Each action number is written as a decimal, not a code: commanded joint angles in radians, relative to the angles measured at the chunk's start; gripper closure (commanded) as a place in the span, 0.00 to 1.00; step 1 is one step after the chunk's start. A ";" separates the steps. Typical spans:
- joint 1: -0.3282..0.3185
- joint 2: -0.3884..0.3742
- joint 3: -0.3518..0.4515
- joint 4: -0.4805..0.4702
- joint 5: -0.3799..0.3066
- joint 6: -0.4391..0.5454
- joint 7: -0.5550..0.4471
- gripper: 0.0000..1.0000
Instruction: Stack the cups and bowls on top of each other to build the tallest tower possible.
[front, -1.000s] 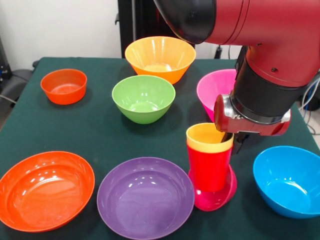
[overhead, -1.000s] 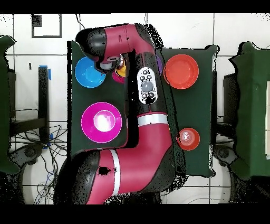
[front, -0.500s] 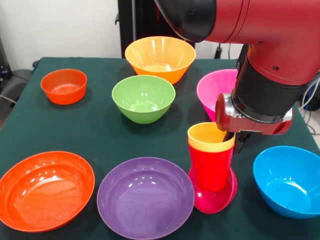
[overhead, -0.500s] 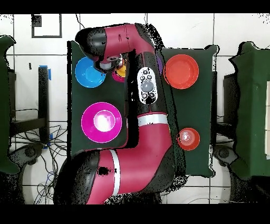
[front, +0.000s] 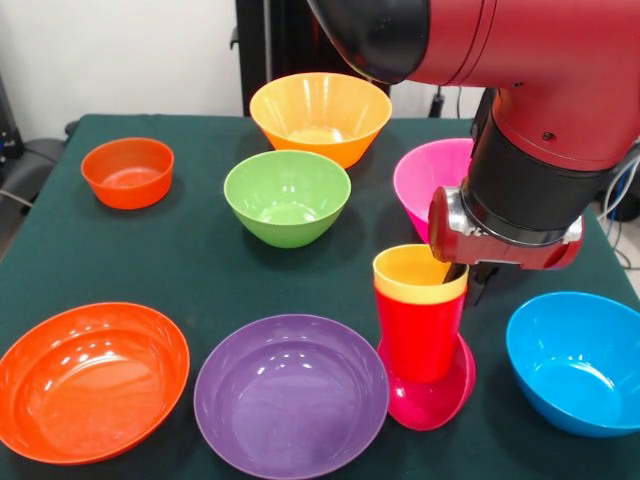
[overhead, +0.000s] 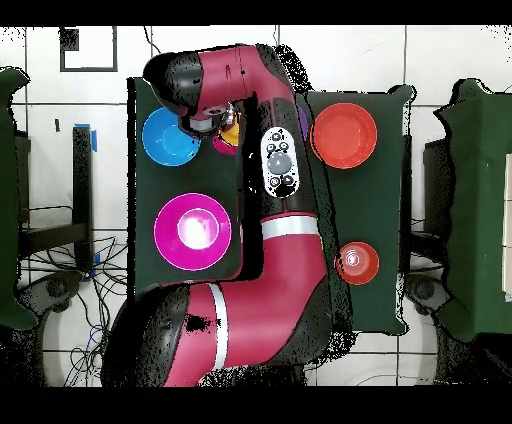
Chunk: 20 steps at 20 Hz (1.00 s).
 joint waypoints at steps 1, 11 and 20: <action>0.000 0.037 -0.005 0.084 0.013 0.005 -0.022 1.00; 0.002 0.035 -0.009 0.067 0.014 0.015 -0.016 1.00; -0.013 0.066 0.010 0.055 -0.020 -0.115 -0.102 1.00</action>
